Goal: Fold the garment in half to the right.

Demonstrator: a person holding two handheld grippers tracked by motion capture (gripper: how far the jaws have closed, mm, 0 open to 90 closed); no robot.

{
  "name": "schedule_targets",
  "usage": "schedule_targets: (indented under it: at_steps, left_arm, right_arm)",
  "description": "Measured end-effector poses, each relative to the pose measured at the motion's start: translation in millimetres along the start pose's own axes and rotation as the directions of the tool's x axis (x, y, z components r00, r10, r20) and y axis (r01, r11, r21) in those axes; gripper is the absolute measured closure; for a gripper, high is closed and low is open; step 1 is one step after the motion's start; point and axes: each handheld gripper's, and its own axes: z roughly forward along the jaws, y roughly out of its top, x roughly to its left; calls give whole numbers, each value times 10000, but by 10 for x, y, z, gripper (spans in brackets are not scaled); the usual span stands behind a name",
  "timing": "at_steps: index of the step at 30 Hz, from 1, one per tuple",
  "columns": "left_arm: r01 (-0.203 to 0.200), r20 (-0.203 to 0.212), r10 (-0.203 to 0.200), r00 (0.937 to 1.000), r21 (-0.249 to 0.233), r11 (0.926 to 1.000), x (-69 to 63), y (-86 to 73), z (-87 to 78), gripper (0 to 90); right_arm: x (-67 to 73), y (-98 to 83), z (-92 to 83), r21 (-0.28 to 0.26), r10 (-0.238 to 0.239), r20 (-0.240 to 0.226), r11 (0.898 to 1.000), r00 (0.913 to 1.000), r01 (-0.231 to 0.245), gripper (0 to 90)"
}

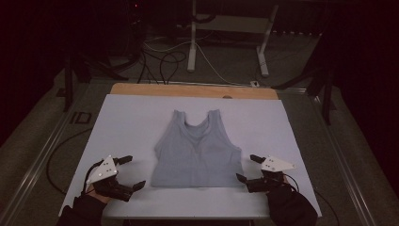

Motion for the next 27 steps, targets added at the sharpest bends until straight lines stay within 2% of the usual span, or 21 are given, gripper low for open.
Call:
schedule_targets:
  at_steps: [6, 8, 11, 15, 18, 20, 22, 27]
  left_arm:
    - [-11, 79, 11, 10000, 14, 10000, -5, 3, 6, 3]
    - [-19, 100, 20, 9999, -18, 10000, -5, 5, 10, 3]
    - [14, 118, -13, 9999, -93, 10000, -3, 19, 15, 3]
    - [-24, 204, 24, 9998, -10, 10000, -11, 39, 34, 3]
    - [23, 217, -22, 9998, -65, 10000, -11, 54, 38, 3]
    - [-7, 508, 8, 9987, -12, 10000, -13, 95, 51, 3]
    - [-18, 682, 15, 9977, 44, 10000, -14, 123, 58, 3]
    - [-39, 746, 26, 9972, 171, 9998, -17, 220, 41, 3]
  right_arm:
    - [2, 0, -2, 22, 170, -142, 9999, 9998, -170, 92]
    - [5, 4, -3, 38, 121, -77, 9999, 9999, -121, 92]
    - [-6, 10, -1, 21, 372, -54, 9993, 9993, -371, 93]
    - [-15, 30, 6, 8, 438, 43, 9990, 9990, -439, 92]
    - [-4, 42, 6, 79, 376, 73, 9993, 9993, -377, 93]
    - [16, 76, 5, 121, 265, 110, 9996, 9996, -266, 92]
    - [20, 103, 5, 44, 355, 25, 9994, 9994, -355, 92]
    - [16, 220, 2, -78, 111, 82, 9999, 9999, -110, 93]
